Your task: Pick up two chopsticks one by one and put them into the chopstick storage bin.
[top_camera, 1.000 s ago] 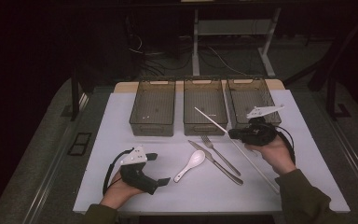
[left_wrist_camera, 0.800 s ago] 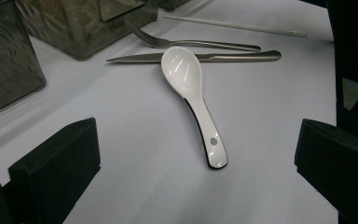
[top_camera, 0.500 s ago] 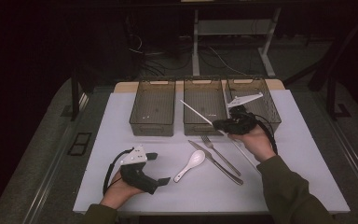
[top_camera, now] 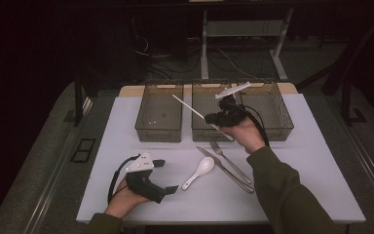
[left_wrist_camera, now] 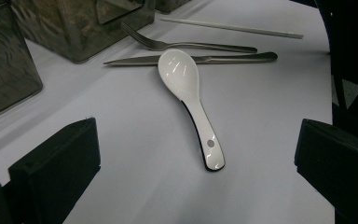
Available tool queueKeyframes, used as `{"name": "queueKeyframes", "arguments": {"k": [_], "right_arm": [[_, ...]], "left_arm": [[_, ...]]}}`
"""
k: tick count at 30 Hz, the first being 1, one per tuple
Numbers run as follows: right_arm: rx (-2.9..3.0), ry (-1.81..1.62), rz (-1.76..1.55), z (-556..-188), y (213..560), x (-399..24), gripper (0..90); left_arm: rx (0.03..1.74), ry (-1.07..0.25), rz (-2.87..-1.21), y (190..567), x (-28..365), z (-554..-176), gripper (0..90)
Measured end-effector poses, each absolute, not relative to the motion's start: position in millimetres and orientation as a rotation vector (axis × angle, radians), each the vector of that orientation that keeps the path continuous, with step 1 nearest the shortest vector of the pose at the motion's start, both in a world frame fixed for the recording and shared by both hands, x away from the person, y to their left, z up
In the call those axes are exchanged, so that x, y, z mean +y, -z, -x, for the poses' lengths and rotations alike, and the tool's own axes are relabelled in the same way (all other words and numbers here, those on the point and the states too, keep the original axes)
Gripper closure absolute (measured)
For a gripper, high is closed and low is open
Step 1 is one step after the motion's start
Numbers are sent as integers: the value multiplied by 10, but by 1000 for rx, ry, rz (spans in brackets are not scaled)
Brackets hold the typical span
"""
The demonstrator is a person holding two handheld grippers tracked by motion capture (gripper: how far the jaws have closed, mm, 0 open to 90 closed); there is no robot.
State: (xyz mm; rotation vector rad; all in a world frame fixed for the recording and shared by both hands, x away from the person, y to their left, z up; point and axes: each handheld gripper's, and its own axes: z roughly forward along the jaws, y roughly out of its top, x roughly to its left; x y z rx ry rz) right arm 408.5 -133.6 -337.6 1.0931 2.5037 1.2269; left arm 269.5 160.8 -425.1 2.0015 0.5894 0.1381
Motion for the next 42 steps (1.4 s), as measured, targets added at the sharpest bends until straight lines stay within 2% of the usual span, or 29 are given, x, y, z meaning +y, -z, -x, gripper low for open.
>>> {"name": "queueKeyframes", "arguments": {"k": [30,42], "right_arm": [[2572,-1085,-1164,-4750,3534,-285,844],[2546,-1011,-1258,-5019,3607,-7,844]], "left_arm": [[565,-137,-1996,4225,1614,-2687,0],[559,-130,-1990,4219,1614,-2685,0]]}}
